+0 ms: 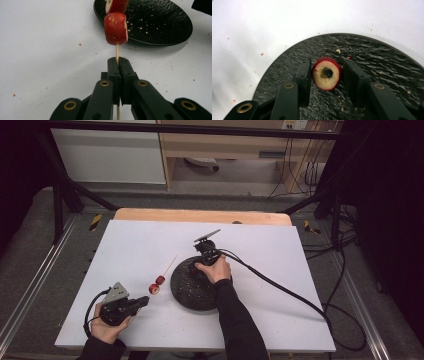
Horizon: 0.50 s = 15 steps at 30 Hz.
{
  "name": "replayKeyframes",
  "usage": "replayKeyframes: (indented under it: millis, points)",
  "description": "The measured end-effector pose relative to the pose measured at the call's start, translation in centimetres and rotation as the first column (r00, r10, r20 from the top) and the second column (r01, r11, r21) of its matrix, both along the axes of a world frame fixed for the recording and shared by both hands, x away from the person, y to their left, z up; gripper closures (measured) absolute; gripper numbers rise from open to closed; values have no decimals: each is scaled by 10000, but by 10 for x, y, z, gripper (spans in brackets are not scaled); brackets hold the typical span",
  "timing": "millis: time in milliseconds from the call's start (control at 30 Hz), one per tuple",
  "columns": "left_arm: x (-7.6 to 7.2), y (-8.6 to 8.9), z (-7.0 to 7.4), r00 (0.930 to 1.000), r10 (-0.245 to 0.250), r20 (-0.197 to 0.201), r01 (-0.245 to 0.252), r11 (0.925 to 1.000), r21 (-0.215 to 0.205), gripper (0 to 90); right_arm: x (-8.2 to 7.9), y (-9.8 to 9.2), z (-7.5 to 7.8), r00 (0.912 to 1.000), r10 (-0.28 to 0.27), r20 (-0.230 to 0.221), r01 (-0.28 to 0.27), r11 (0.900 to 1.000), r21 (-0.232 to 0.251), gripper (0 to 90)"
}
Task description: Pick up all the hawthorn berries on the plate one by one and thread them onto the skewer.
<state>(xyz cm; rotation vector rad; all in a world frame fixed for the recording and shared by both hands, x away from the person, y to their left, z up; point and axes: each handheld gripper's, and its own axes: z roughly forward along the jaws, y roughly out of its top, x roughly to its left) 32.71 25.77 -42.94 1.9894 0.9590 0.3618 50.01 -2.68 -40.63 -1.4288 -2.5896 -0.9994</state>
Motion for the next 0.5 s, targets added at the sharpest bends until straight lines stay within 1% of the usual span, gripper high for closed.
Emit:
replayKeyframes:
  millis: [200, 300, 367, 500]
  points:
    - [-1, -1, 0, 10000, 1, 19, -1, 10000, 19, 884, -10, -3, 13, 9990, 152, 428, -160, 9997, 187, 605]
    - [-1, -1, 0, 10000, -5, 40, 5, 10000, 47, 883, -16, -6, 19, 9983, 165, 555, -186, 9991, 389, 605]
    - [-2, -2, 0, 10000, -14, 34, 14, 10000, 43, 883, -19, -8, 21, 9973, 201, 706, -236, 9985, 485, 606]
    - [-2, -3, 1, 10000, -39, 38, 39, 10000, 50, 883, -29, -15, 22, 9962, 179, 851, -248, 9965, 798, 606]
